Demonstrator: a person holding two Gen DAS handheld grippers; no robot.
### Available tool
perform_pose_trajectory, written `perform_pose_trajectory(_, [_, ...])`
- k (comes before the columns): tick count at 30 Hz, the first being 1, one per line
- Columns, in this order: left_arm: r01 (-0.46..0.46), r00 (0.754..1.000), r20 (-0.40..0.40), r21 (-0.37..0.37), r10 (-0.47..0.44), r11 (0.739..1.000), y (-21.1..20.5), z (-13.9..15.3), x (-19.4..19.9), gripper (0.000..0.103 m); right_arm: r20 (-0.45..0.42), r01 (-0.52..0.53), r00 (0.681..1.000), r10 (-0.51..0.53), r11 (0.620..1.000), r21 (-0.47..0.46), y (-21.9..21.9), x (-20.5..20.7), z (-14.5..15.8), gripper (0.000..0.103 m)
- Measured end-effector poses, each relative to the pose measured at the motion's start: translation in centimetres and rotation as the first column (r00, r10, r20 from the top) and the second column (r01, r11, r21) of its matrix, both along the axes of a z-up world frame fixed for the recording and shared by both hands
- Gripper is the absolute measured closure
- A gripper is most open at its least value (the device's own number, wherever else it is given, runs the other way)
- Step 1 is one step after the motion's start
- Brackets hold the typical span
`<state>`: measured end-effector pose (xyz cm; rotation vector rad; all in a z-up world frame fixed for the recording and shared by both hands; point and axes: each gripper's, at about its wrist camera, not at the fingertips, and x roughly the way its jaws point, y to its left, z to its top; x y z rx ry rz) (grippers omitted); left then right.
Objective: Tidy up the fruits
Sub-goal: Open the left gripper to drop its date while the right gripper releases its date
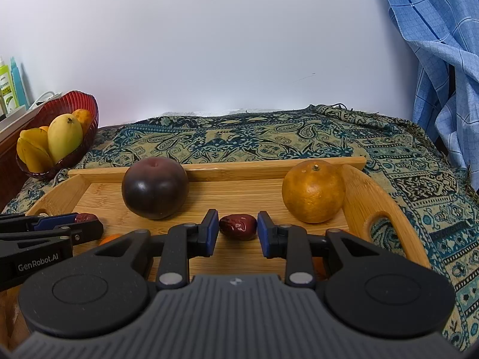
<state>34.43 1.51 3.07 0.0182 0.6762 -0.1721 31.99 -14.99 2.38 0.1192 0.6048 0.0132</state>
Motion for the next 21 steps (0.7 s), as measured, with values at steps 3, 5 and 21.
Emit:
perform_pose_trajectory(3, [0.0,1.0,-0.002,-0.006,0.0,1.0,0.0,0.0,-0.1,0.07,0.006,-0.001,1.0,0.001,1.0,0.003,-0.1,-0.1,0.1,0.064])
perform_pose_trajectory(5, [0.001,1.0,-0.001,-0.005,-0.001,1.0,-0.1,0.1,-0.2,0.067,0.011,-0.001,1.0,0.001,1.0,0.0,0.0,-0.2,0.2,0.064])
perform_pose_trajectory(21, [0.011,1.0,0.016,0.001,-0.011,1.0,0.0,0.5,-1.1,0.049,0.05,-0.027,0.998,0.028,0.999,-0.038,0.8,-1.1,1.1,0.044])
